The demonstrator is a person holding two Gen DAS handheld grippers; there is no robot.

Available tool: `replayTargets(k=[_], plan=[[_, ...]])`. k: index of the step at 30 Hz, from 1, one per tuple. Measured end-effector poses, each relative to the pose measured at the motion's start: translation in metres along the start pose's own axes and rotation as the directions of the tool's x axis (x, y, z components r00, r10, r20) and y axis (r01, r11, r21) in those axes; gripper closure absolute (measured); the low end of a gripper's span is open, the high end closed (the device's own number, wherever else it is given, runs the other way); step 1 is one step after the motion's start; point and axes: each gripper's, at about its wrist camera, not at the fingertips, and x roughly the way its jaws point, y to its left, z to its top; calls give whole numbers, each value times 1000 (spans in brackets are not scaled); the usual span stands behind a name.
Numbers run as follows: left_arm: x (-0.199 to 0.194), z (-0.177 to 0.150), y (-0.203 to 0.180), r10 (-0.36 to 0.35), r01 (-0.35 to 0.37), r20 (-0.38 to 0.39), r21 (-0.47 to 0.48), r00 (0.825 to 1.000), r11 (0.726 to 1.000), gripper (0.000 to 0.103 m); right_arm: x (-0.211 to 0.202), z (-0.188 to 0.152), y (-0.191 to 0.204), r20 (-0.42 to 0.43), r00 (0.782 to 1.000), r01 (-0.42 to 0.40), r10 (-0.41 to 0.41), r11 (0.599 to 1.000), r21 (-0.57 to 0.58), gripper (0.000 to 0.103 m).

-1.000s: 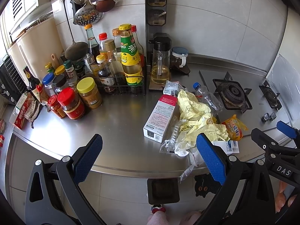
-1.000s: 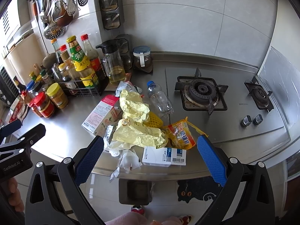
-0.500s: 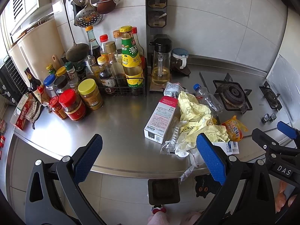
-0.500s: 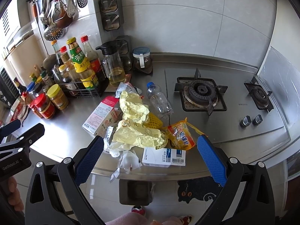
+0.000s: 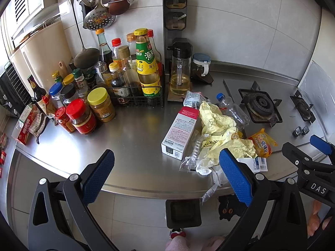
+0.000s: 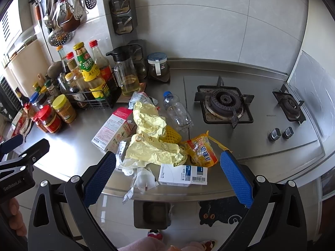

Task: Collect trash

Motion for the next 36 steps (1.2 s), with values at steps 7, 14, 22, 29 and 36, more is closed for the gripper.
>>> replayTargets(k=[7, 14, 22, 29, 36], plan=[[0, 0, 0, -1, 1, 0, -1, 1000, 1000, 8, 1, 1, 0, 0, 1000, -3, 3, 1000, 3, 3], [0, -1, 0, -2, 2, 2, -4, 1000, 1000, 8, 0, -2, -1, 8, 1000, 4, -4, 1000, 10, 3], [8, -8, 3, -45, 45, 7, -15, 999, 999, 8, 2, -7, -5, 26, 1000, -15, 15, 1000, -3, 3], [31, -22, -3, -85, 85, -6, 10, 996, 996, 8, 28, -25, -26, -14, 1000, 12, -12, 1000, 19, 3], [69, -50, -26, -112, 119, -97, 68, 989, 991, 8, 71, -44, -51, -107, 994, 27, -20, 997, 68, 3]])
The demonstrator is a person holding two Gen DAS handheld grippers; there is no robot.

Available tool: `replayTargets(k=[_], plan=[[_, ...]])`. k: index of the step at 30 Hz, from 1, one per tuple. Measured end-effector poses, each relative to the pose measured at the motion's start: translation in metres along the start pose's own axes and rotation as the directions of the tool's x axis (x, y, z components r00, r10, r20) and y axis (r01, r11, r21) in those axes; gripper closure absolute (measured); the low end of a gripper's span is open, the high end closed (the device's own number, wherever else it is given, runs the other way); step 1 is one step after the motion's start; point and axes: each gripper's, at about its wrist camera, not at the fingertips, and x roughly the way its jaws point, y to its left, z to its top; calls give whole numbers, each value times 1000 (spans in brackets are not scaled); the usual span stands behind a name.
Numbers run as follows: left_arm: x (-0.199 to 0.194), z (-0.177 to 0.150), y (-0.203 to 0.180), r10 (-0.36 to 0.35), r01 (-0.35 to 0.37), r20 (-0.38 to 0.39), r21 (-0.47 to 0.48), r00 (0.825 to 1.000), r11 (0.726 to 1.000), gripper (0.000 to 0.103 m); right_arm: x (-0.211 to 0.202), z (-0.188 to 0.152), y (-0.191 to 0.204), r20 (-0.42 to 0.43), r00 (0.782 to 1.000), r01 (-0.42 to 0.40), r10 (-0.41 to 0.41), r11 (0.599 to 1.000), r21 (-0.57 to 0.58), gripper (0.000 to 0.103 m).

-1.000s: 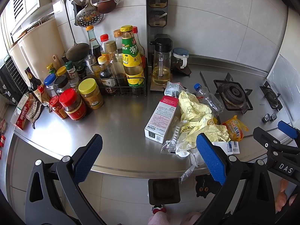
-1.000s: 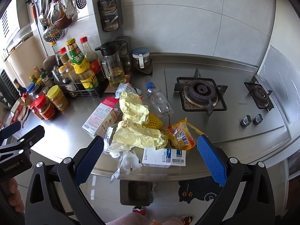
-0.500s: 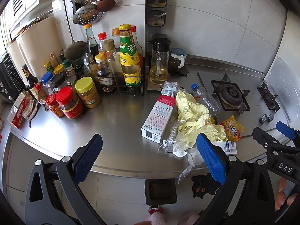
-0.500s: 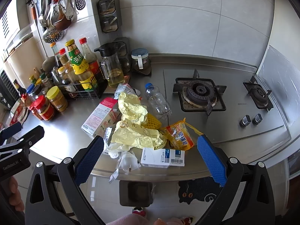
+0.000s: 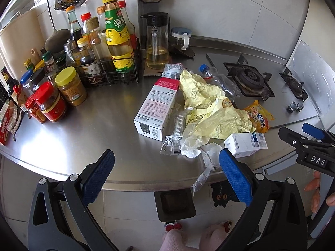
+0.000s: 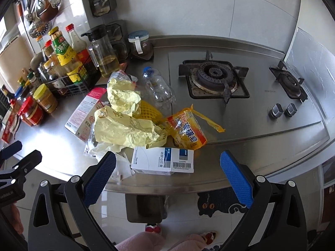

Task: Collect trash
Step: 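Grasp the white medicine box with the right tool while the left tool grasps a clear zip bag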

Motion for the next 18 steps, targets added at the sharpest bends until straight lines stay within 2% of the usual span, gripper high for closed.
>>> replayTargets(k=[2, 5, 9, 14, 18], plan=[[11, -8, -6, -18, 18, -16, 7, 1000, 1000, 11, 13, -2, -4, -32, 999, -13, 13, 1000, 6, 4], [25, -19, -13, -57, 58, -38, 7, 998, 998, 20, 32, -2, -6, -75, 996, -43, 44, 999, 15, 11], [46, -33, -27, -79, 82, -71, 45, 994, 996, 31, 54, 0, -1, -127, 990, -64, 65, 998, 8, 14], [66, -43, -38, -120, 127, -90, 79, 989, 989, 32, 77, 2, 8, -186, 978, -89, 89, 996, 10, 16], [82, -46, -47, -151, 163, -107, 109, 983, 981, 32, 89, 4, 18, -216, 975, -65, 61, 998, -14, 16]])
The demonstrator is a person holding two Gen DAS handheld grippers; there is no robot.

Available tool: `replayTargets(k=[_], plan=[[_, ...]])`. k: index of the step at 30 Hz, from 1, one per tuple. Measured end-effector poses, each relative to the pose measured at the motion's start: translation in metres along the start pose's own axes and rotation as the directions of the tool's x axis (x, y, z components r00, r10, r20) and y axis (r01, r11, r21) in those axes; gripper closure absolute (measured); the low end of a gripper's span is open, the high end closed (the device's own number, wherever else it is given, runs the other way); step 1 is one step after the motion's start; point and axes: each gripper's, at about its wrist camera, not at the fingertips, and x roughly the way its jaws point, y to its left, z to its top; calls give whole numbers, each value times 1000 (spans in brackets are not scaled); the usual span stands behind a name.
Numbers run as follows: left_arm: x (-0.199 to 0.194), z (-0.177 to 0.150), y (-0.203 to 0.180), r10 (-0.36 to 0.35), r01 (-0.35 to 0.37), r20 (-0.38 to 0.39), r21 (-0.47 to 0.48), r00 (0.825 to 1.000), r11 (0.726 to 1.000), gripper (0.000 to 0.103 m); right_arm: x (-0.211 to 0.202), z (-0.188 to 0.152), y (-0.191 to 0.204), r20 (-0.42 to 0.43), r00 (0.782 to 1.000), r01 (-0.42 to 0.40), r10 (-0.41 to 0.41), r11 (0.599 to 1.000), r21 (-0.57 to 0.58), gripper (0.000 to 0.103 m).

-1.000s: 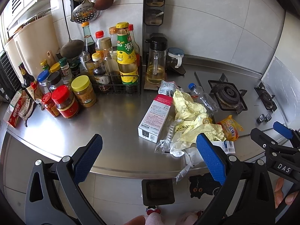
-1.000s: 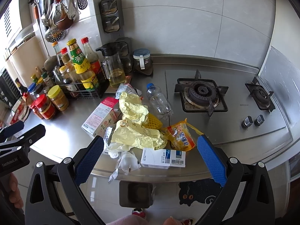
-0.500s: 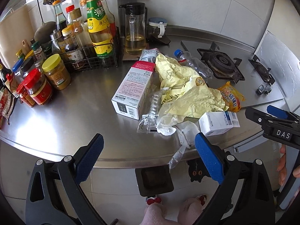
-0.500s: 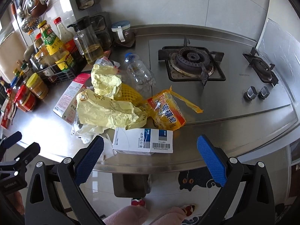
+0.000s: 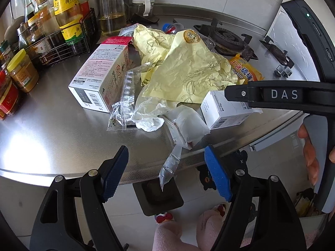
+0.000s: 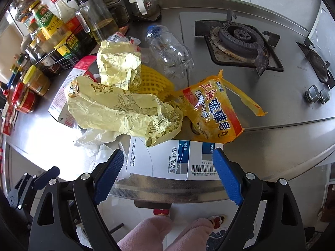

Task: Collect trash
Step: 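Grasp the white medicine box with the right tool while the left tool grasps a clear zip bag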

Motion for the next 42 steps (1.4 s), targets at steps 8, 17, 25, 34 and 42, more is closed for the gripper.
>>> replayTargets(k=[8, 17, 25, 34, 42], plan=[[35, 5, -5, -31, 31, -42, 6, 999, 1000, 51, 19, 3, 5, -42, 997, 65, -67, 997, -35, 11], [52, 3, -5, -43, 43, -63, -11, 997, 999, 93, 18, 8, 6, -46, 999, 21, -22, 999, -29, 7], [46, -1, -2, -67, 67, -50, -14, 997, 998, 103, 33, 6, 18, -75, 994, 72, -76, 996, -54, 5], [23, -1, 7, -113, 112, -19, -26, 993, 993, 103, 12, 8, 15, -5, 1000, 21, -21, 999, -41, 35], [5, -7, 15, -79, 79, 0, -18, 997, 997, 103, -5, 8, 20, 20, 1000, 4, -3, 999, -36, 60]])
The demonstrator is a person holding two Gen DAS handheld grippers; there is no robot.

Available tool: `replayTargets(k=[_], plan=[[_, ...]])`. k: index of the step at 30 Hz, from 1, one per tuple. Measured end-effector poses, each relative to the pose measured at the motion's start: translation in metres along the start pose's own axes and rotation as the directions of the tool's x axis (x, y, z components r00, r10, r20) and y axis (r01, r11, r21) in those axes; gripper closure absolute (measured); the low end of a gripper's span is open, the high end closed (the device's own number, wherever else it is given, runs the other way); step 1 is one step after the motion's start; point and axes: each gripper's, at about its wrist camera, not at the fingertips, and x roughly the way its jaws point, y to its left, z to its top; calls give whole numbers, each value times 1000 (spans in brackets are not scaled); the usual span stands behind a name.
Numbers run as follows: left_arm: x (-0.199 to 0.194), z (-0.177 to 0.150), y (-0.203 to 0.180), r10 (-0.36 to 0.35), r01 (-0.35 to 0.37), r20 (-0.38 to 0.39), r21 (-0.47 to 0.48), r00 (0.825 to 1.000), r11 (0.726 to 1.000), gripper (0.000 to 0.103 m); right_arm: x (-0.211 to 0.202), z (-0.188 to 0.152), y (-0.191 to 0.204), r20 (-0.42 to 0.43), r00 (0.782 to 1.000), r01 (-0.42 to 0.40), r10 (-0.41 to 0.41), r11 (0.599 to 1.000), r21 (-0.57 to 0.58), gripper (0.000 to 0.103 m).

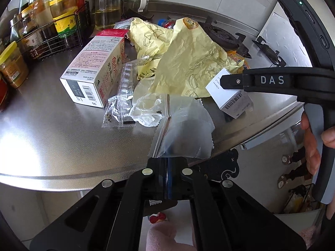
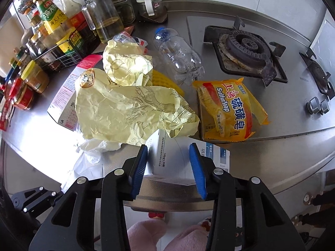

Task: Collect trash
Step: 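Grasp the white medicine box with the right tool while the left tool grasps a clear zip bag, then carry the box and zip bag down over the floor bin and release both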

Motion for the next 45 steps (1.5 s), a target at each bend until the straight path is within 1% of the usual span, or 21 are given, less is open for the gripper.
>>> replayTargets(k=[3, 5, 8, 9, 11, 12, 14, 16, 18, 19, 20, 21, 22, 23, 25, 29, 33, 37, 40, 43, 45], plan=[[-8, -2, 0, 14, -13, 15, -31, 1000, 999, 103, 4, 1, 2, -19, 1000, 0, 0, 999, -41, 51], [-10, -3, 0, 22, -20, 23, -66, 999, 998, 103, 9, -1, 5, -32, 999, -6, 3, 996, -91, 38], [-10, -4, -4, 43, -40, 33, -99, 999, 994, 103, 14, -3, 3, -40, 999, 0, -6, 991, -134, 24], [-9, -5, -6, 52, -47, 34, -114, 998, 992, 103, 17, -3, 2, -52, 999, 3, -11, 989, -149, 22], [-10, -8, -7, 67, -60, 40, -157, 997, 986, 103, 24, -5, 1, -78, 997, -1, -13, 984, -180, 9], [-10, -10, -7, 71, -63, 42, -181, 997, 982, 103, 25, -5, 1, -74, 997, 5, -20, 980, -198, 8], [-12, -16, -8, 90, -77, 48, -215, 995, 974, 103, 30, -6, -1, -72, 997, 2, -18, 976, -218, 8], [-12, -19, -10, 109, -95, 47, -239, 993, 966, 103, 38, -8, -4, -91, 996, -9, -12, 974, -227, 8], [-13, -22, -11, 131, -114, 50, -261, 990, 959, 103, 45, -12, -9, -83, 997, -7, -13, 973, -233, 10], [-14, -24, -11, 143, -123, 53, -272, 988, 954, 103, 47, -13, -12, -76, 997, -15, -3, 972, -235, 20], [-16, -25, -11, 154, -132, 55, -285, 987, 949, 103, 48, -14, -15, -86, 996, -40, 20, 972, -233, 32], [-17, -27, -11, 164, -141, 55, -298, 985, 944, 103, 51, -15, -18, -109, 993, -66, 42, 972, -224, 39], [-18, -29, -10, 173, -148, 56, -309, 983, 940, 103, 50, -16, -20, -106, 993, -75, 52, 971, -228, 40], [-20, -31, -11, 182, -155, 56, -318, 982, 936, 103, 48, -18, -19, -88, 995, -66, 46, 967, -247, 42], [-24, -35, -11, 196, -166, 58, -332, 979, 928, 103, 44, -21, -20, -83, 994, -90, 71, 962, -257, 46], [-31, -41, -14, 224, -189, 59, -353, 973, 916, 103, 32, -31, -19, -103, 987, -145, 120, 946, -289, 48], [-39, -50, -17, 243, -202, 62, -377, 968, 904, 103, 20, -52, -16, -140, 975, -210, 174, 928, -309, 48], [-46, -64, -20, 248, -203, 65, -396, 967, 895, 103, 13, -75, -10, -170, 965, -246, 200, 913, -326, 48], [-49, -75, -24, 249, -203, 66, -401, 966, 893, 103, 10, -92, -12, -181, 962, -257, 206, 908, -332, 48], [-50, -88, -25, 241, -196, 61, -413, 969, 890, 103, 12, -101, -15, -194, 959, -264, 207, 902, -342, 48], [-50, -97, -26, 241, -198, 51, -419, 969, 886, 103, 10, -112, -16, -203, 956, -271, 209, 895, -354, 48]])
